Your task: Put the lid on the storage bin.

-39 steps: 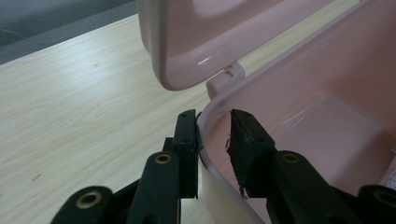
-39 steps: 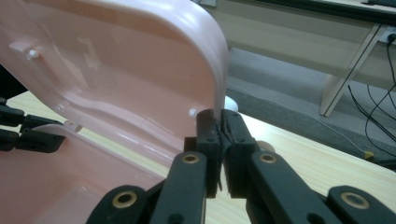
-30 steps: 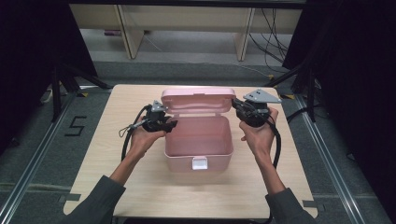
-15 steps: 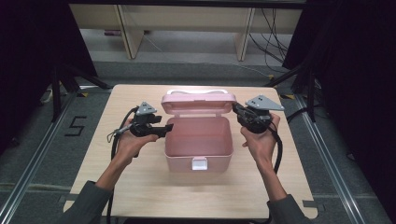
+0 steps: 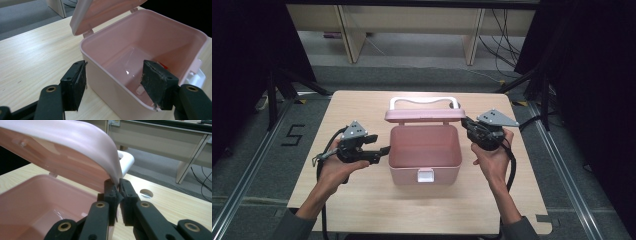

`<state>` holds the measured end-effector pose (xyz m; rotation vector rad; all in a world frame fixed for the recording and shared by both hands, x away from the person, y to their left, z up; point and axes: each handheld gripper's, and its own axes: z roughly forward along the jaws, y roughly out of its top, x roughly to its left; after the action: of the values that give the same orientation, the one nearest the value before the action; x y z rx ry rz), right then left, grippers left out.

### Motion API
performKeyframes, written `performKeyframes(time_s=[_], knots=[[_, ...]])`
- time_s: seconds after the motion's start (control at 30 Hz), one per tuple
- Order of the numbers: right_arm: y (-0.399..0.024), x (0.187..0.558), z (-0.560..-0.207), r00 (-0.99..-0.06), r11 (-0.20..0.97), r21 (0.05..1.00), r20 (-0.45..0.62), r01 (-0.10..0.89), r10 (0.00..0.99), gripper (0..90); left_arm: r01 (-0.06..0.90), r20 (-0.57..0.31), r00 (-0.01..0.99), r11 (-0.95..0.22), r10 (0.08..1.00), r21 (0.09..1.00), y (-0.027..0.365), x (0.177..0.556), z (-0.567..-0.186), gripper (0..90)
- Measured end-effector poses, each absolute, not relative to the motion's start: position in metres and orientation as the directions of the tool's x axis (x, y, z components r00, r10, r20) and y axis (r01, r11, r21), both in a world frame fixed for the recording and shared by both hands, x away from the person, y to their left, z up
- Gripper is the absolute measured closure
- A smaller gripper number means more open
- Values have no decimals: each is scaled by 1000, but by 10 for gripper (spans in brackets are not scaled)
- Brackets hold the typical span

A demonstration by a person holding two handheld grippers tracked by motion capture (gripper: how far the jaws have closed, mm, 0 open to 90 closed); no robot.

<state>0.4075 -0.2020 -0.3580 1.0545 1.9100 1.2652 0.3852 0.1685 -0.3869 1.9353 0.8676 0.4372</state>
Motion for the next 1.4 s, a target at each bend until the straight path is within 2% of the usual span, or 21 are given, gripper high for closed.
performKeyframes(time_s=[0.07,0.17,0.23,0.3,0.47,0.5,0.53,0.57,0.6,0.8,0.83,0.93,1.2,1.4], knots=[[-204,407,-358,-500,237,933,-74,271,863,855,390,-54,689,-306,723,868,171,380,-388,358],[-203,404,-360,-502,213,932,-39,293,864,855,400,-72,694,-300,717,866,174,372,-389,348],[-204,404,-362,-499,233,936,-74,263,863,854,403,-82,698,-295,712,866,174,368,-389,341],[-203,401,-363,-508,207,933,-32,293,861,853,401,-80,698,-296,711,867,174,365,-391,334],[-205,399,-366,-500,222,941,-68,256,863,852,403,-80,703,-303,706,864,174,356,-395,321],[-205,397,-366,-505,209,935,-38,287,862,852,402,-81,712,-310,698,862,174,354,-396,319],[-206,398,-367,-513,217,939,-53,266,857,852,401,-79,710,-311,699,862,174,352,-396,317],[-206,396,-368,-511,197,937,-24,288,860,853,402,-77,709,-312,701,861,175,350,-397,315],[-208,397,-368,-512,216,939,-52,268,857,854,397,-82,714,-306,695,865,175,349,-398,314],[-209,391,-370,-511,165,934,21,316,859,872,404,-85,703,-298,706,865,182,341,-405,306],[-210,393,-371,-523,178,940,1,291,852,872,405,-85,701,-297,708,865,183,340,-406,305],[-209,391,-372,-518,173,937,9,302,856,870,417,-92,691,-291,717,861,188,338,-411,301],[-210,390,-376,-514,172,935,13,311,858,802,436,-111,680,-278,725,856,196,333,-425,297],[-208,388,-379,-517,169,936,16,309,856,763,438,-91,677,-300,731,847,195,330,-434,295]])
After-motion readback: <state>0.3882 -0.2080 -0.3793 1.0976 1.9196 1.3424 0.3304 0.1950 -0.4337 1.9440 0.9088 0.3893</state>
